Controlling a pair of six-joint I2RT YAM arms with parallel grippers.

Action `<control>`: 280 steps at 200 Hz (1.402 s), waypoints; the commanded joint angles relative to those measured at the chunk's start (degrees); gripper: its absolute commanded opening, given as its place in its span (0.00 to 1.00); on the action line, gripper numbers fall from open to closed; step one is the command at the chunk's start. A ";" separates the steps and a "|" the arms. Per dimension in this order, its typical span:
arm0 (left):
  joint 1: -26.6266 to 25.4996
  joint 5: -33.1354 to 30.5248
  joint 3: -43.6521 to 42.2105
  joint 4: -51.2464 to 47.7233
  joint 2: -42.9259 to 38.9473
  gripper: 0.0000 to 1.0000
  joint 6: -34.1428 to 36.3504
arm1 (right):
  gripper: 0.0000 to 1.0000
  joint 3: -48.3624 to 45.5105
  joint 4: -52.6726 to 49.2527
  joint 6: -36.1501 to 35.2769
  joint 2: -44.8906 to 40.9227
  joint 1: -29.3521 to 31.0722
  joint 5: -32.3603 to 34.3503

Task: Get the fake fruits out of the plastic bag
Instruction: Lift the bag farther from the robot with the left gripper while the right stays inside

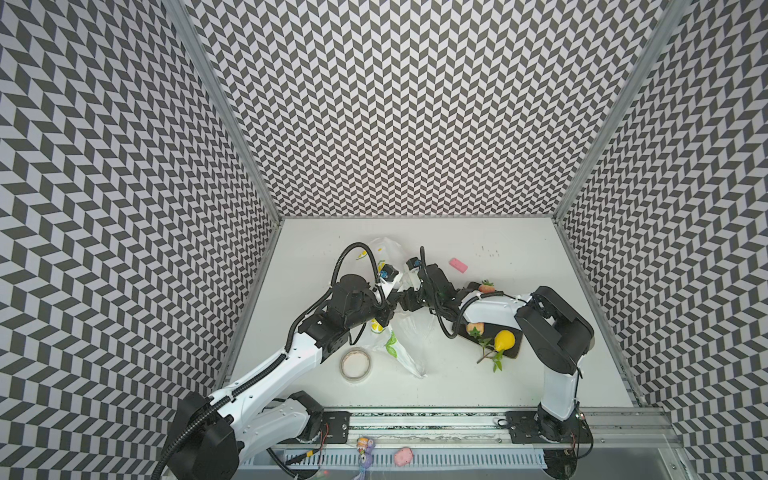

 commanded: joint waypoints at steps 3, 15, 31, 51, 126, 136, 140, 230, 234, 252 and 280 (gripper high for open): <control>0.55 -2.44 1.80 2.95 1.27 0.54 -2.82 | 0.71 3.51 -0.71 2.30 1.36 0.07 -6.62; 0.56 -3.81 3.40 2.08 0.76 0.65 -3.50 | 0.71 5.52 -1.96 3.01 2.59 0.07 -7.71; 0.55 -6.12 4.78 1.88 -1.36 0.77 -5.56 | 0.71 7.10 -2.42 3.89 3.45 0.07 -8.95; 0.64 -16.23 7.45 -0.76 -4.08 0.92 -12.36 | 0.73 7.60 -2.28 4.97 3.64 0.07 -9.75; 25.00 -26.40 18.49 -37.17 0.30 0.97 -48.91 | 0.76 8.05 -3.61 6.84 3.23 -0.02 -8.85; 29.41 -22.05 18.03 -38.11 1.56 0.98 -49.96 | 0.76 7.79 -4.34 6.27 2.76 -0.02 -8.56; 31.06 -20.72 17.84 -38.32 2.32 0.99 -50.45 | 0.76 7.60 -4.47 6.07 2.54 -0.02 -8.39; 38.60 -2.96 9.56 -25.08 16.06 1.00 -65.34 | 0.75 5.35 -5.91 3.34 -0.61 -0.37 -7.45; 38.81 -2.61 9.30 -24.51 16.59 1.00 -65.34 | 0.75 5.40 -5.90 3.27 -0.65 -0.37 -7.38; 40.20 -1.57 8.68 -21.87 18.88 0.97 -64.48 | 0.75 5.86 -6.08 2.71 -0.92 -0.40 -7.43; 40.55 2.62 9.12 -16.91 22.34 0.79 -63.12 | 0.75 5.82 -6.25 1.92 -1.15 -0.46 -7.71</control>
